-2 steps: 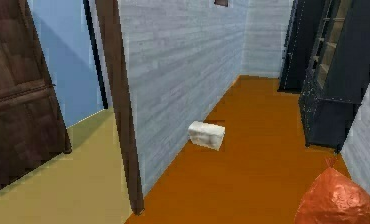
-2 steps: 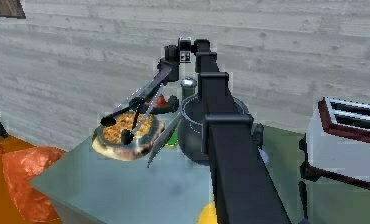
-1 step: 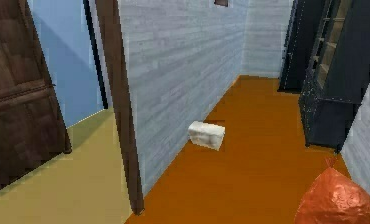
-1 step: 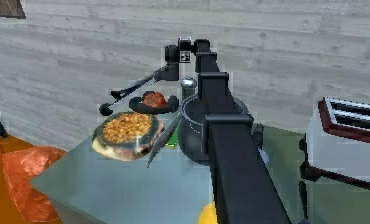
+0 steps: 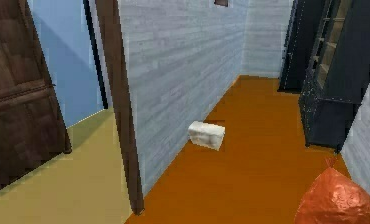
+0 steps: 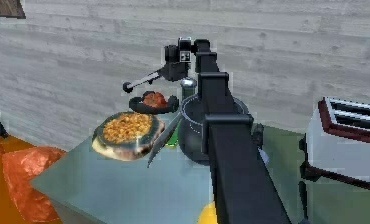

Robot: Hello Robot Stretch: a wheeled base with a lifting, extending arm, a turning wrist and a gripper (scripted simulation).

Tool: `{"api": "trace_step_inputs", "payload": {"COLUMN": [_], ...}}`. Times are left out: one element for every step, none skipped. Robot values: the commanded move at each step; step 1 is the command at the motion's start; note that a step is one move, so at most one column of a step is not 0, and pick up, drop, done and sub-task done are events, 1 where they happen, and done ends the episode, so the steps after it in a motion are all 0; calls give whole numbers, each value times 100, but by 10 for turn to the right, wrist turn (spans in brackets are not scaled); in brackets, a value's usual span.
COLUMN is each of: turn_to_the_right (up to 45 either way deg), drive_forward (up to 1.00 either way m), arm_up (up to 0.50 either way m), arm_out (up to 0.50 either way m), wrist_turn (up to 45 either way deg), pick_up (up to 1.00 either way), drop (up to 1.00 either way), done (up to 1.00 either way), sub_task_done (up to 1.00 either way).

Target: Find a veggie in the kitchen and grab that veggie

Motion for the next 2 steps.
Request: {"api": "trace_step_inputs", "payload": {"turn_to_the_right": [0,0], "drive_forward": [0,0], "arm_up": [0,-12], "arm_out": [0,0], "wrist_turn": [150,0], "pick_up": [0,0], "drop": [0,0], "done": [0,0], "sub_task_done": [0,0]}}
